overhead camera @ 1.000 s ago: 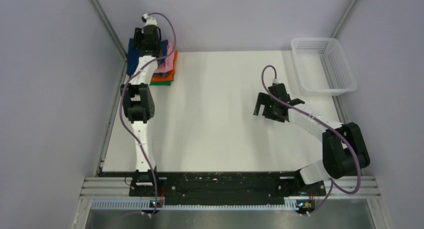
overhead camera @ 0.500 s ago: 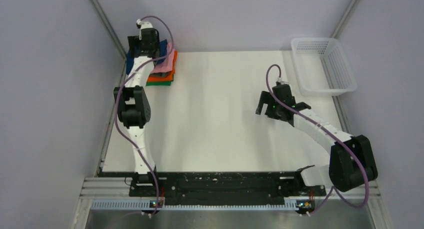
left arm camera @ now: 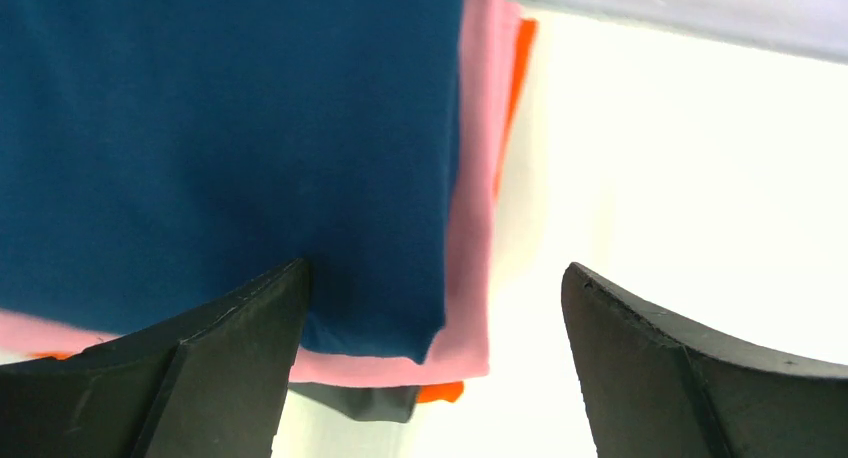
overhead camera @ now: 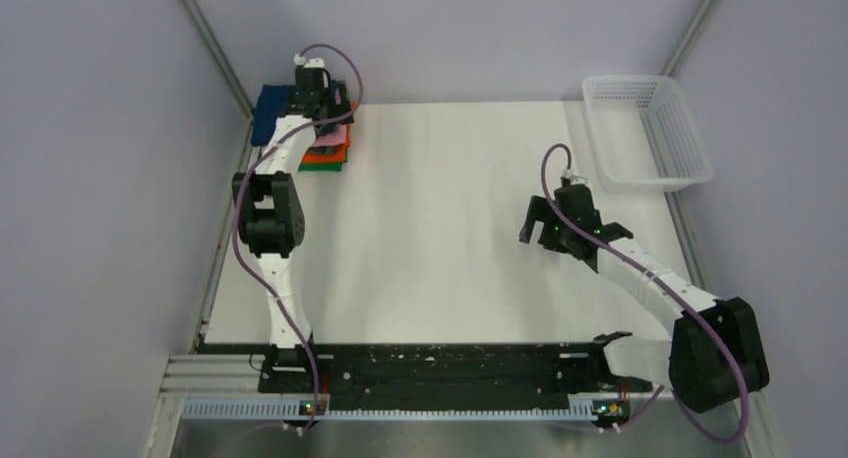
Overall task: Fold and stack the t-shirts
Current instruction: Put the neatly folded tshirt into the corner of the board with the left arm
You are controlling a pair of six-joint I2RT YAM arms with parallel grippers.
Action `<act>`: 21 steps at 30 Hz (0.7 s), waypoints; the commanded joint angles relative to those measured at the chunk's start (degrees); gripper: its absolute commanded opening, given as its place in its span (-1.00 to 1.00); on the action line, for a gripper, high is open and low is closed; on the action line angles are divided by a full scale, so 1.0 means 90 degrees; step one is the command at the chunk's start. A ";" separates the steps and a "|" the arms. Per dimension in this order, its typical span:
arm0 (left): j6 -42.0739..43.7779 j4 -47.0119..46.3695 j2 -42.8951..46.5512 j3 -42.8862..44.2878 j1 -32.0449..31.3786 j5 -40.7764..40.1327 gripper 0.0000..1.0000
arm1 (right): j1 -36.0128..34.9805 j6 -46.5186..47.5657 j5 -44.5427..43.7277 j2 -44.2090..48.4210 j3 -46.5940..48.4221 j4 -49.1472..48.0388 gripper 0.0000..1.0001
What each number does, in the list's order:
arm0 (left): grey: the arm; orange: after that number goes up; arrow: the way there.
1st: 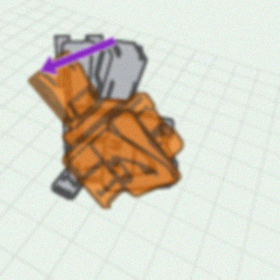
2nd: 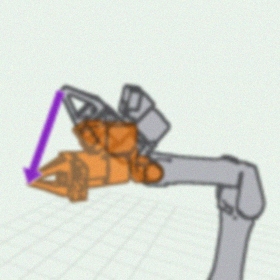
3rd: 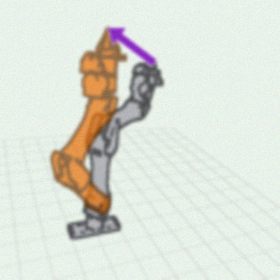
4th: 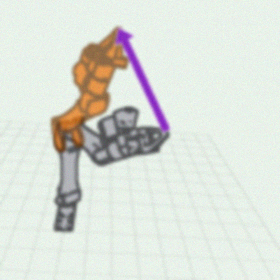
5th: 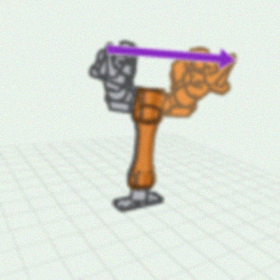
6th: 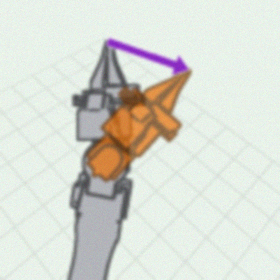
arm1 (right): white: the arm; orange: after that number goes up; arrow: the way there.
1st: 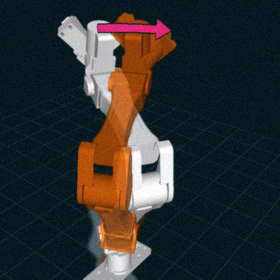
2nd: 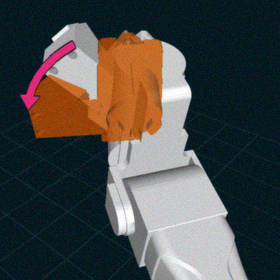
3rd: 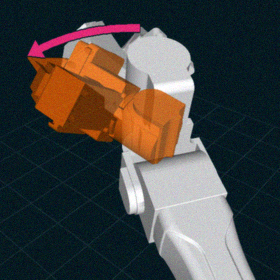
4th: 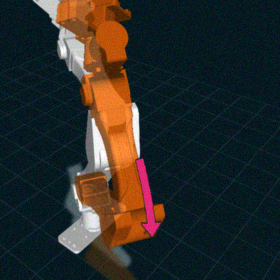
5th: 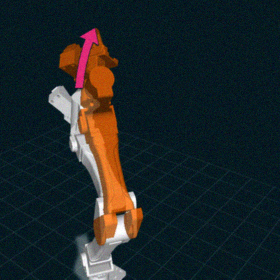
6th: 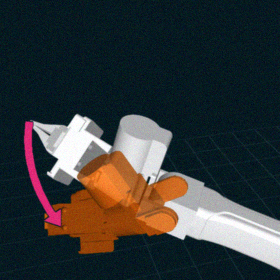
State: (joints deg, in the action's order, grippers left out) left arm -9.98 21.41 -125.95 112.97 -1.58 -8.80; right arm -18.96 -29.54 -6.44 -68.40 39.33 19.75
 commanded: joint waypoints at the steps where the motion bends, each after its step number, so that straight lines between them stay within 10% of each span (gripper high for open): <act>1: -0.0355 -0.0031 -0.0184 -0.0137 -0.0095 0.1252 0.97 | 0.0049 0.0026 -0.0083 0.0188 -0.0066 -0.0094 0.97; 15: -0.0432 0.0513 0.1060 -0.0224 -0.0481 0.0314 0.98 | 0.0316 -0.0333 -0.0424 0.0739 -0.0226 -0.0128 0.97; 21: -0.1364 0.0224 0.3761 -0.3099 -0.1149 -0.0089 0.98 | 0.0642 -0.0394 -0.1147 0.1716 -0.0726 -0.0200 0.97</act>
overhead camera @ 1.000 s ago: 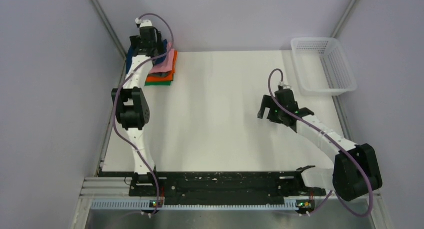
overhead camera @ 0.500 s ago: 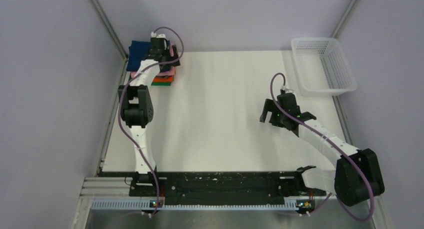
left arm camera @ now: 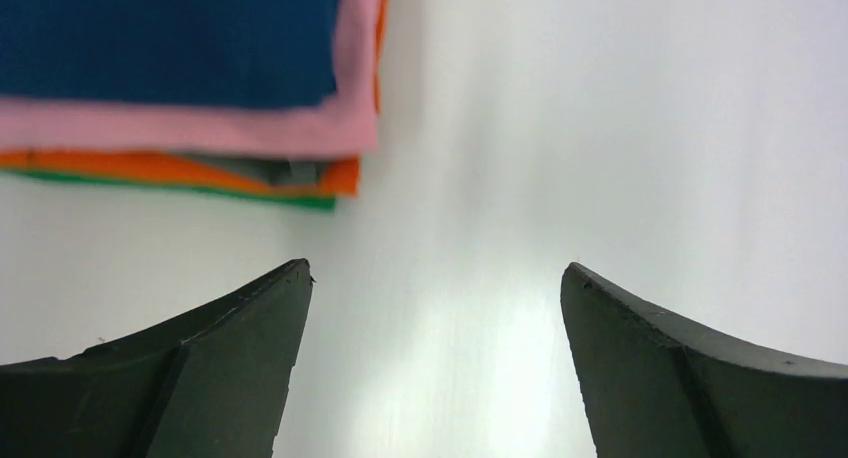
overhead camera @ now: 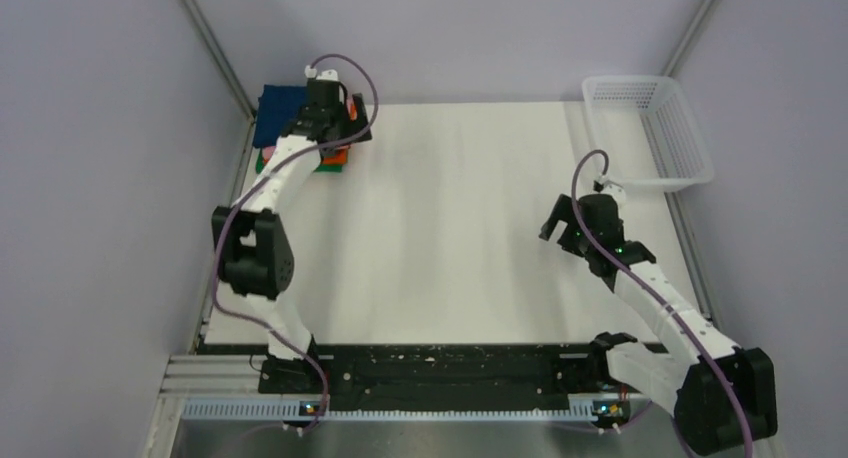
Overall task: Fold and stack the t-shirts
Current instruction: Put the neatly folded tshirt into the corner of the board with the left arm, then reset both arms
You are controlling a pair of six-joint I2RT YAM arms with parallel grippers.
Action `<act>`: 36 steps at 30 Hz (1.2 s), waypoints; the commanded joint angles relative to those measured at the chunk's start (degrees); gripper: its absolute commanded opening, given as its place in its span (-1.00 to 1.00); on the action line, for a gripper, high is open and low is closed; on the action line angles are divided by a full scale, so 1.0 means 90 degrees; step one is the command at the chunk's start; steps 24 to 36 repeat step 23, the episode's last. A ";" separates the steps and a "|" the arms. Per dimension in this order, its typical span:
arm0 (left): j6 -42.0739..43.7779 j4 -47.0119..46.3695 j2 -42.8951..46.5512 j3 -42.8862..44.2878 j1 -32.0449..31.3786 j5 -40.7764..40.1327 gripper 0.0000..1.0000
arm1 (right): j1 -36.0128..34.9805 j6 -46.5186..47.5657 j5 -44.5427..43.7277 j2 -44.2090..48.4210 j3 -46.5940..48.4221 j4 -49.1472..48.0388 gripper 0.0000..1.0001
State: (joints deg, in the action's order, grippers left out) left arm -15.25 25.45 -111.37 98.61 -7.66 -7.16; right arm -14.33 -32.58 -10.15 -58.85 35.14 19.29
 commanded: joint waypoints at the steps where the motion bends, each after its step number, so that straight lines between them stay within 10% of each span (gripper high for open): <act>1: -0.0924 -0.0374 0.2585 -0.2145 -0.0561 -0.0319 0.98 | 0.0130 0.0085 -0.0914 0.0857 -0.0364 -0.0158 0.97; 12: -0.2296 -0.0818 0.5475 -0.6248 -0.0977 -0.0644 0.97 | 0.0138 0.0095 -0.2425 0.2239 -0.1152 -0.0173 0.97; 36: -0.2548 -0.0637 0.6120 -0.6595 -0.0985 -0.0951 0.97 | 0.0138 0.0193 -0.2356 0.2085 -0.1409 -0.0708 0.97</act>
